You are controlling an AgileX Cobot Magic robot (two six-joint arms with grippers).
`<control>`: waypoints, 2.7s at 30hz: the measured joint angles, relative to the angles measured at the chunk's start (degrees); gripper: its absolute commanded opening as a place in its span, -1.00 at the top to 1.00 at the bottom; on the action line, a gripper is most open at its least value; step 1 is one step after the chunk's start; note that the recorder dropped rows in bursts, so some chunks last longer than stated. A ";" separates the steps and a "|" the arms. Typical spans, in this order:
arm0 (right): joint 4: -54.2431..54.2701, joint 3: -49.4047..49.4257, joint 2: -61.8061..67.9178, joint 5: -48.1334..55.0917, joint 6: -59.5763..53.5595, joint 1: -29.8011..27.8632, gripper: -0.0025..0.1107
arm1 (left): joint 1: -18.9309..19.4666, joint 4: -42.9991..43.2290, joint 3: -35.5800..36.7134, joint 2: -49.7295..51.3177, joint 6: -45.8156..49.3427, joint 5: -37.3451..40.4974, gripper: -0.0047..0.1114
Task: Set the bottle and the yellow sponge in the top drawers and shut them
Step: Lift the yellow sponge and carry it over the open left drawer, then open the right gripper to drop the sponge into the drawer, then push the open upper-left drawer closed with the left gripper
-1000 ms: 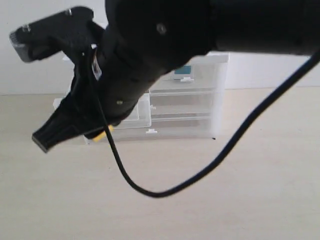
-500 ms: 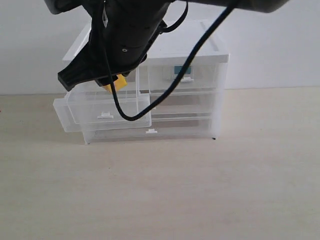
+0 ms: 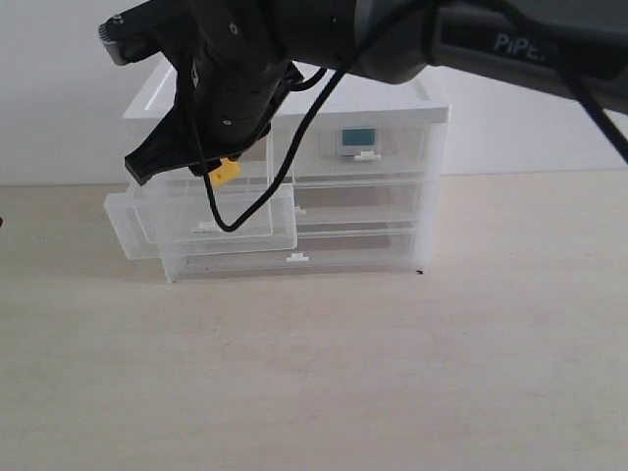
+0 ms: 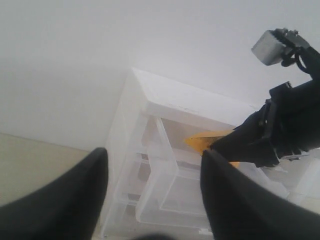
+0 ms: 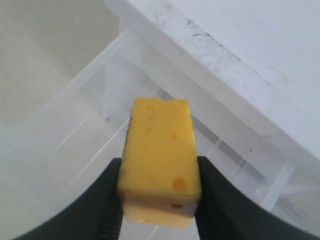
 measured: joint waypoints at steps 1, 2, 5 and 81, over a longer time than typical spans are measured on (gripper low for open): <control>0.45 -0.14 0.30 -0.13 0.00 -0.29 0.96 | 0.00 0.00 0.00 0.00 0.00 0.00 0.03; 0.76 -0.29 0.62 -0.57 -0.13 -0.42 0.96 | 0.00 0.00 0.00 0.00 0.00 0.00 0.03; 1.20 -0.29 1.19 -1.66 -0.23 -0.87 0.95 | 0.00 0.00 0.00 0.00 0.00 0.12 0.03; -11.50 17.03 -18.27 15.06 9.85 -9.75 0.08 | 7.06 5.65 -32.06 44.33 0.46 22.63 -0.06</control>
